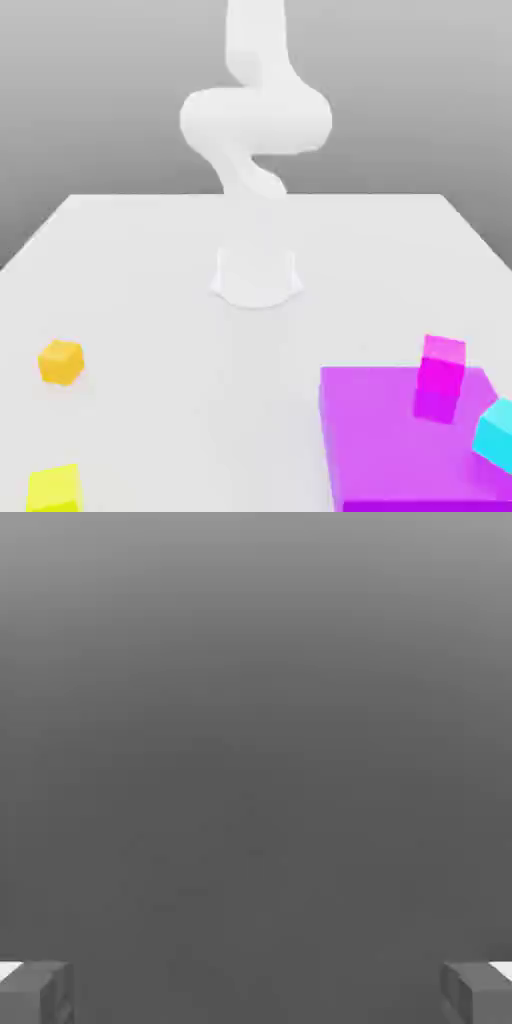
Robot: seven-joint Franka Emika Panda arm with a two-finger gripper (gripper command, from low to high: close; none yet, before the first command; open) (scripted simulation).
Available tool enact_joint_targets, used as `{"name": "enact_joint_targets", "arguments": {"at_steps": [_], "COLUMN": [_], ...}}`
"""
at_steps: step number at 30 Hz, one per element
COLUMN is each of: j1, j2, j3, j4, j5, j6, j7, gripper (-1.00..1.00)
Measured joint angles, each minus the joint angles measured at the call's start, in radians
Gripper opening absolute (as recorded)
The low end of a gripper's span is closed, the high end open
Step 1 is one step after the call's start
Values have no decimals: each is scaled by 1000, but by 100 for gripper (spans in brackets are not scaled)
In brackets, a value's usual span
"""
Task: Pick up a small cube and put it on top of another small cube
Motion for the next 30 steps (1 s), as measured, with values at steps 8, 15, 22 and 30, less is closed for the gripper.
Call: {"name": "enact_joint_targets", "arguments": {"at_steps": [8, 15, 22, 30], "j1": [-73, -139, -291, -551], "j2": [288, 541, 817, 1053], "j3": [-213, -402, -452, -141], "j4": [-147, -273, -384, -334], "j5": [-32, 12, 207, 486], "j6": [177, 330, 479, 647], "j7": [-194, -409, -722, -949], "gripper": [0, 0, 0, -100]}}
